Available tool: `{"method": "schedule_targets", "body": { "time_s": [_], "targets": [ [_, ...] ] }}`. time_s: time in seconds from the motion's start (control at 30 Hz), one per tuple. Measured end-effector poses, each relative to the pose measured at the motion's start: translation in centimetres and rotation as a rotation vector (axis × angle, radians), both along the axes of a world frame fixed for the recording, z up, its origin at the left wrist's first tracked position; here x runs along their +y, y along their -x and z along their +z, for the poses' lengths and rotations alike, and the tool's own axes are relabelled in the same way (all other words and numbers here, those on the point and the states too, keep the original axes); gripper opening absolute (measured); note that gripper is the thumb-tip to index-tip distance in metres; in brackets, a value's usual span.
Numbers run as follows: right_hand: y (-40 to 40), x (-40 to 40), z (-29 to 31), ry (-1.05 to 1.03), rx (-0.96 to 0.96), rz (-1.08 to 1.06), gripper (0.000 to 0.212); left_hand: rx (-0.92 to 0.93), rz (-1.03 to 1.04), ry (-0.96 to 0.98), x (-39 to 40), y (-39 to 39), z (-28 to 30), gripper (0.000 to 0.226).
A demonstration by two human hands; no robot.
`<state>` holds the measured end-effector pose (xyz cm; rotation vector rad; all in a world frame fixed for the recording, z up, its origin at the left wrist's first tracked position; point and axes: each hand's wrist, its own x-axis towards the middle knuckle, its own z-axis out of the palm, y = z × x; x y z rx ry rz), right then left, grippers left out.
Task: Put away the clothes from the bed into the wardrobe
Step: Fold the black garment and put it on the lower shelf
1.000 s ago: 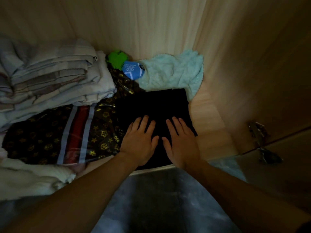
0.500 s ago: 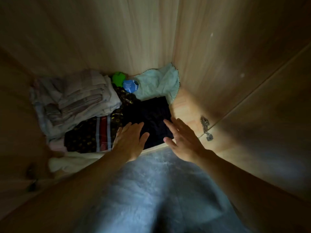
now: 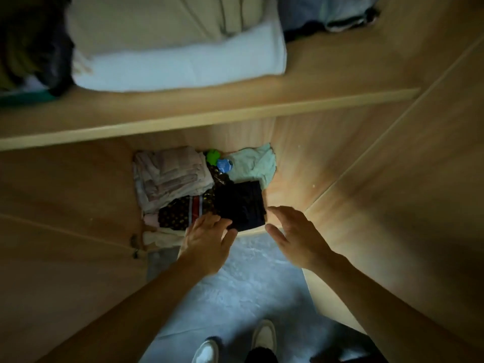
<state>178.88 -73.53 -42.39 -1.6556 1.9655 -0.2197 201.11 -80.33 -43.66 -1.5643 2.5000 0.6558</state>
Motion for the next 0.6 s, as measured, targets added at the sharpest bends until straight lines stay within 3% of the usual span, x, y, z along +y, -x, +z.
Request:
{"method": "schedule_targets", "body": {
  "time_s": [0.13, 0.27, 0.37, 0.53, 0.6],
  "targets": [
    [-0.7, 3.4, 7.7, 0.023, 0.004, -0.073, 0.053, 0.049, -0.002, 0.000, 2.2, -3.2, 7.6, 0.087],
    [-2.6, 6.7, 14.3, 0.036, 0.077, -0.105, 0.067, 0.046, -0.076, -0.014, 3.3, -5.2, 13.1, 0.079],
    [-4.3, 9.7, 18.2, 0.063, 0.153, -0.181, 0.055, 0.080, -0.208, 0.008, 3.2, -5.0, 15.4, 0.059],
    [-7.2, 17.1, 23.3, 0.061, 0.229, -0.405, 0.056, 0.299, -0.399, 0.016, 4.4, -1.6, 19.4, 0.069],
    [-8.3, 21.3, 25.2, 0.075, 0.254, -0.524, 0.055, 0.323, -0.516, 0.013, 6.6, 0.7, 20.3, 0.063]
  ]
}}
